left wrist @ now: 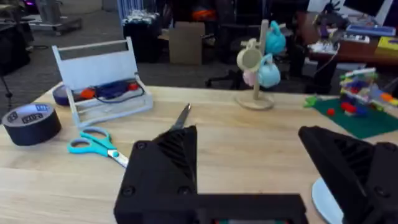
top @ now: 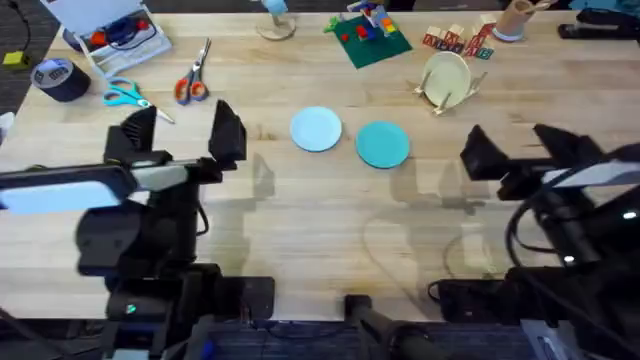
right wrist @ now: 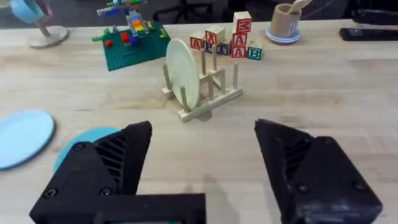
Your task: Pick up the plates from the table one by one and place each into a slot on the dish rack.
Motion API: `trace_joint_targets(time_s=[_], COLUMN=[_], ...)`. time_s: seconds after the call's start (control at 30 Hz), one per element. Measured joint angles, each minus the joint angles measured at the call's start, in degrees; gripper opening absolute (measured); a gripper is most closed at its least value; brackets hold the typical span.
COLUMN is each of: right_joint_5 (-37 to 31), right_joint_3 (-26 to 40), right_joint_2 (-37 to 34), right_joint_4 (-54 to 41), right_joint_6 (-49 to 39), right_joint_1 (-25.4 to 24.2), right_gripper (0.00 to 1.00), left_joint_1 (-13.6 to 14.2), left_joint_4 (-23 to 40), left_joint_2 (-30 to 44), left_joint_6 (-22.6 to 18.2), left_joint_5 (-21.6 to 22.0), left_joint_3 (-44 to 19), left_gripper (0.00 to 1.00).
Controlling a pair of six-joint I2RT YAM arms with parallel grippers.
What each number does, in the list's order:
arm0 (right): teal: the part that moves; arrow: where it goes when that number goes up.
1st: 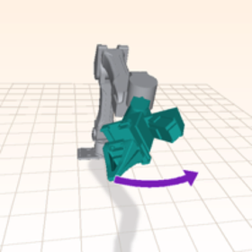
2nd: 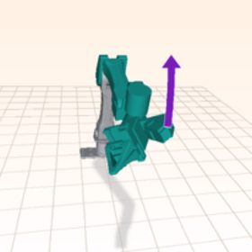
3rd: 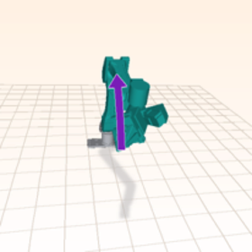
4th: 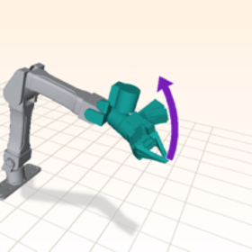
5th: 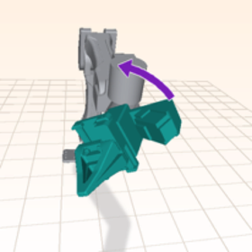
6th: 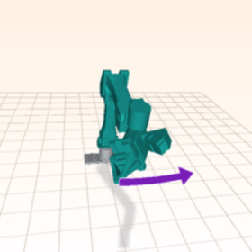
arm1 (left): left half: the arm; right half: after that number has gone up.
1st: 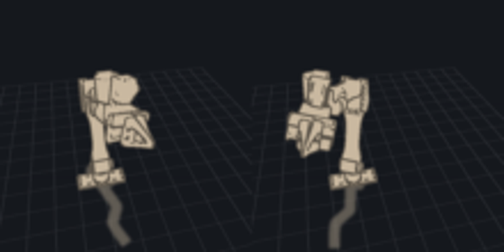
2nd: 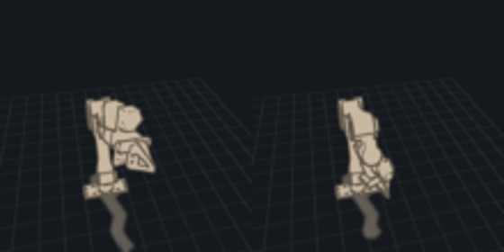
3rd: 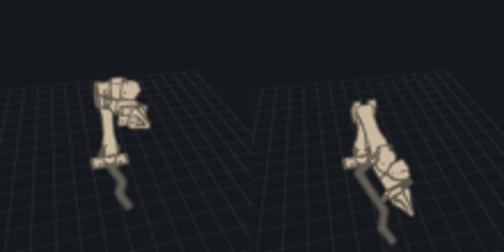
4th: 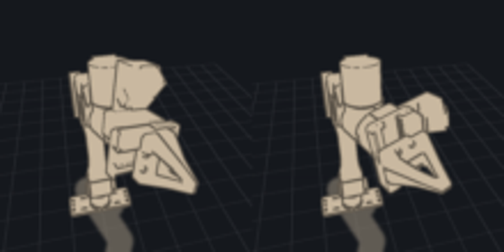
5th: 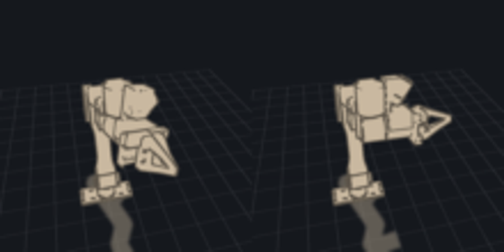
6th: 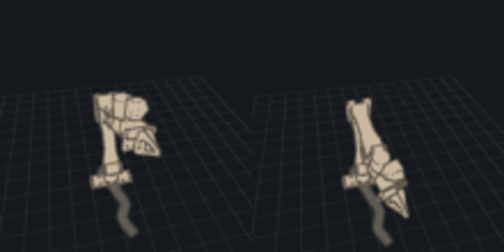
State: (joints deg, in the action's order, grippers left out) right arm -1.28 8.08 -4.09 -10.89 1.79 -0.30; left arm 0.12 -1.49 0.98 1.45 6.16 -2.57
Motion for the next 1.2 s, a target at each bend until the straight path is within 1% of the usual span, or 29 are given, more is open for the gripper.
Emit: trace_joint_targets(time_s=[0.07, 0.17, 0.27, 0.43, 0.6, 0.73, 0.77, 0.87, 1.0, 1.2], right_joint_5=[0.0, 0.0, 0.0, 1.3, 4.1, 5.1, 6.8, 7.8, 8.5, 8.7], right_joint_3=[4.0, 12.2, 21.4, 38.4, 55.4, 65.8, 77.0, 77.6, 77.6, 77.7], right_joint_2=[-3.0, -9.3, -17.2, -31.5, -43.6, -50.8, -59.4, -60.7, -60.9, -60.9], right_joint_4=[-0.8, -3.9, -8.7, -17.7, -29.8, -39.8, -56.5, -59.8, -61.9, -61.9], right_joint_6=[0.4, 1.5, 3.2, 6.0, 7.9, 9.5, 11.9, 12.1, 12.2, 12.4], right_joint_1=[0.0, 0.0, 0.0, 0.0, 0.0, 0.0, 0.0, 0.0, 0.0, 0.0], right_gripper=[0.995, 0.995, 0.995, 0.995, 0.996, 0.996, 0.996, 0.996, 0.996, 0.996], left_joint_1=[0.0, 0.0, 0.0, 0.0, 0.0, 0.0, 0.0, 0.0, 0.0, 0.0], left_joint_4=[0.5, 3.7, 9.1, 20.5, 35.0, 47.0, 61.9, 64.0, 64.3, 64.4], left_joint_2=[1.8, 6.3, 12.9, 25.5, 37.4, 46.4, 58.1, 60.5, 61.8, 61.8], left_joint_6=[0.9, 2.2, 2.9, 3.4, 3.6, 3.6, 3.6, 3.6, 3.6, 3.7], left_joint_5=[0.1, 0.1, 0.0, -1.3, -4.3, -7.1, -11.6, -13.9, -17.2, -19.1], left_joint_3=[-2.8, -9.7, -18.1, -33.8, -50.3, -62.8, -76.7, -78.7, -78.8, -78.8], left_gripper=[0.993, 0.993, 0.993, 0.993, 0.993, 0.993, 0.993, 0.993, 0.993, 0.993])
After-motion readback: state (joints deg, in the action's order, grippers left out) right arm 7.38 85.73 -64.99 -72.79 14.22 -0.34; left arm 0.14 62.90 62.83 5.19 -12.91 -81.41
